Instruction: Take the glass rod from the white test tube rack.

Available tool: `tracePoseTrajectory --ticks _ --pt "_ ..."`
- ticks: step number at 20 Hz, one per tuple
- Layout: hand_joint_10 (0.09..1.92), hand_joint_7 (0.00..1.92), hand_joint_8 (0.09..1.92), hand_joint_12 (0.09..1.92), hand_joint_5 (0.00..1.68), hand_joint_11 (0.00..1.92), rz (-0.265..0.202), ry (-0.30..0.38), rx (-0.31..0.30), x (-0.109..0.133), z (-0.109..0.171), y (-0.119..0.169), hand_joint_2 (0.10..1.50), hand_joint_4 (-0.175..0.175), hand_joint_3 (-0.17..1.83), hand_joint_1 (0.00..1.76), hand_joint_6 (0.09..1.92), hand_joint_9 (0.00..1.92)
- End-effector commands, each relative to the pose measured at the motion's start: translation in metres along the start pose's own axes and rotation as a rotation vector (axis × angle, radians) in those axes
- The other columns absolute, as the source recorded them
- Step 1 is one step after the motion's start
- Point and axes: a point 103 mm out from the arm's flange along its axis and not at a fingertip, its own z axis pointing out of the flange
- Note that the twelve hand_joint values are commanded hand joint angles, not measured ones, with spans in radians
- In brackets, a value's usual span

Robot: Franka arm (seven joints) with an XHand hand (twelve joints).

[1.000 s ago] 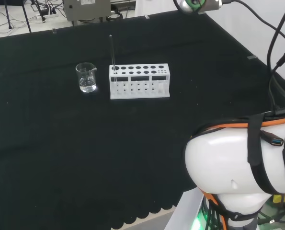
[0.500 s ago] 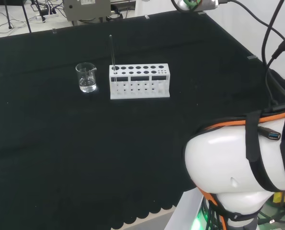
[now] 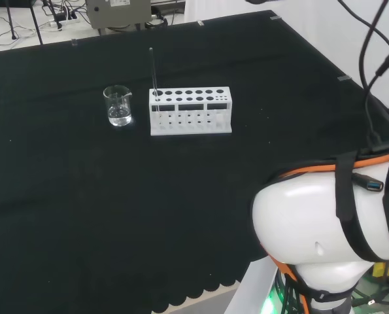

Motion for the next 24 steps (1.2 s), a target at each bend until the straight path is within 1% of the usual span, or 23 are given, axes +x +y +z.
tracePoseTrajectory --ticks 1,3,5,8,14,18,21,24 --pt "0.89 0.0 0.75 1.21 0.16 0.0 -0.072 0.026 0.007 0.014 0.001 0.045 0.99 -0.093 0.32 0.47 0.09 0.08" --pt "0.89 0.0 0.76 1.23 0.16 0.0 -0.08 0.009 0.012 0.029 0.003 0.057 0.99 -0.093 0.32 0.47 0.09 0.08" --pt "0.89 0.0 0.77 1.25 0.17 0.0 -0.091 0.012 0.012 0.034 0.003 0.065 0.99 -0.093 0.33 0.47 0.09 0.1" --pt "0.9 0.01 0.79 1.3 0.18 0.0 -0.113 0.029 0.012 0.037 0.007 0.074 0.99 -0.092 0.33 0.47 0.09 0.13" --pt "0.9 0.03 0.8 1.33 0.18 0.0 -0.151 0.035 0.048 0.049 0.031 0.096 0.99 -0.092 0.33 0.48 0.09 0.16" --pt "0.9 0.05 0.81 1.4 0.19 0.0 -0.167 0.028 0.063 0.054 0.042 0.11 0.99 -0.093 0.33 0.48 0.09 0.19" --pt "0.9 0.06 0.82 1.43 0.21 0.0 -0.179 0.048 0.068 0.055 0.049 0.121 0.99 -0.094 0.34 0.48 0.09 0.22" --pt "0.89 0.08 0.83 1.46 0.21 0.0 -0.186 0.039 0.079 0.057 0.058 0.132 0.99 -0.094 0.34 0.48 0.09 0.25"
